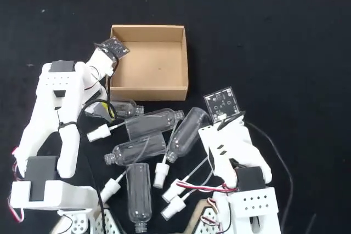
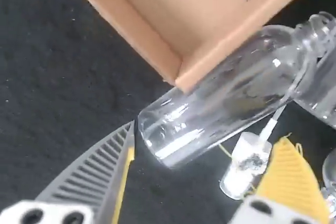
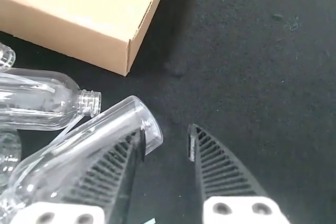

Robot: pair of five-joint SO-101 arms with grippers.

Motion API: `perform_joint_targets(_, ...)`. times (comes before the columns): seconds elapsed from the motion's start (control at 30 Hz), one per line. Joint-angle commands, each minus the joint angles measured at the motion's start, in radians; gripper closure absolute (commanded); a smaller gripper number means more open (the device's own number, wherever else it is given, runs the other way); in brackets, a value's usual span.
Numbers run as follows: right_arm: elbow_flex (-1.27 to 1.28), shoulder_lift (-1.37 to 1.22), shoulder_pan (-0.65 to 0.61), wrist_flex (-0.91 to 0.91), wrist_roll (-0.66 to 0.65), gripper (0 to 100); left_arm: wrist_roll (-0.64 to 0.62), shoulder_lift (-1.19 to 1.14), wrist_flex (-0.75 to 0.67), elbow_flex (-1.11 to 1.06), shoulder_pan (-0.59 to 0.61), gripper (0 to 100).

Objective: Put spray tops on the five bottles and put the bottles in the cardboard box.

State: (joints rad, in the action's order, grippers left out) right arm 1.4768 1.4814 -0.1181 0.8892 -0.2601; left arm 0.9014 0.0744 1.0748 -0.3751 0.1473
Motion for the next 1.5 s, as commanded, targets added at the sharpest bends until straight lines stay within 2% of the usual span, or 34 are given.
perform_joint_targets(0.0,-0.007,-0.002,-0.015,-0.028,0.000,86.8,0.078,0.000,0.002,-0.002,0.015,70)
perform_joint_targets(0.3,-0.007,-0.002,-0.015,-0.028,0.000,86.8,0.103,-0.141,0.008,0.054,0.016,70)
perform_joint_targets(0.7,-0.007,-0.002,-0.015,-0.028,0.000,86.8,0.103,-0.146,0.017,0.058,0.013,70)
perform_joint_targets(0.93,-0.007,-0.002,-0.015,-0.028,0.000,86.8,0.104,-0.078,0.175,0.108,-0.015,86)
perform_joint_targets(1.27,-0.007,-0.002,-0.014,-0.028,0.000,86.8,0.103,-0.032,0.204,0.104,-0.007,87)
perform_joint_targets(1.37,-0.007,-0.002,-0.012,-0.028,0.000,86.8,0.107,-0.032,0.273,0.108,-0.008,87)
perform_joint_targets(1.47,-0.007,-0.002,-0.014,-0.028,0.000,86.8,0.170,-0.032,0.350,0.108,0.019,87)
